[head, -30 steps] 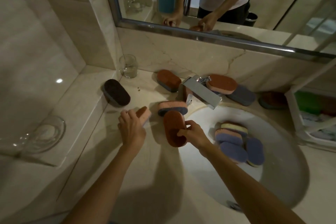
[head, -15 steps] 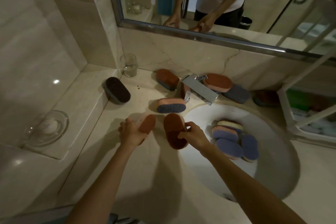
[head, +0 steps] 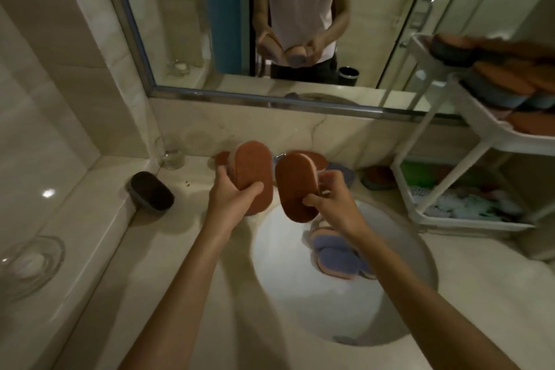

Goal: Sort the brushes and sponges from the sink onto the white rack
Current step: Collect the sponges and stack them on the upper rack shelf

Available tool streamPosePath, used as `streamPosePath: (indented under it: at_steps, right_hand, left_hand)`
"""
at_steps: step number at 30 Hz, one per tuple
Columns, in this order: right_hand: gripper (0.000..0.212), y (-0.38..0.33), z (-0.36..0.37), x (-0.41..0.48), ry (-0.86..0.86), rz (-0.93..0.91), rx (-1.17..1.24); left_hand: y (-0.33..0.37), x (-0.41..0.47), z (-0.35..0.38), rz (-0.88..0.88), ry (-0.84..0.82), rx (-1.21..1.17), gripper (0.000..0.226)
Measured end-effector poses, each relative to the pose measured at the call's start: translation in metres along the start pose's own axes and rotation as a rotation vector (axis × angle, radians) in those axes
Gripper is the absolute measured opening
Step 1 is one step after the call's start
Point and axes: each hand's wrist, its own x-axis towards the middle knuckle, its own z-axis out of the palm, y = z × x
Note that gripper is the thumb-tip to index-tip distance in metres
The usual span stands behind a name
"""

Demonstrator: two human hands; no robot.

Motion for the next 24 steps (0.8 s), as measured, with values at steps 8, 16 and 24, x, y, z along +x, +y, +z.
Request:
streamPosePath:
  at_steps: [8, 16, 24]
  right_hand:
    - [0.037, -0.032, -0.127, -0.011, 0.230, -0.120, 0.167]
    - [0.013, -0.034, -0.261, -0.014, 0.324, -0.167, 0.375]
    - [0.050, -0.007, -0.376, 0.006, 0.166, -0.145, 0.102]
  left_hand:
    - [0.099, -0.031, 0.084, 0.184, -0.135, -0.130, 0.050]
    - [0.184, -0.078, 0.192, -0.019, -0.428, -0.655, 0.040]
    - [0.231, -0.108, 0.289, 0.054, -0.480, -0.704, 0.038]
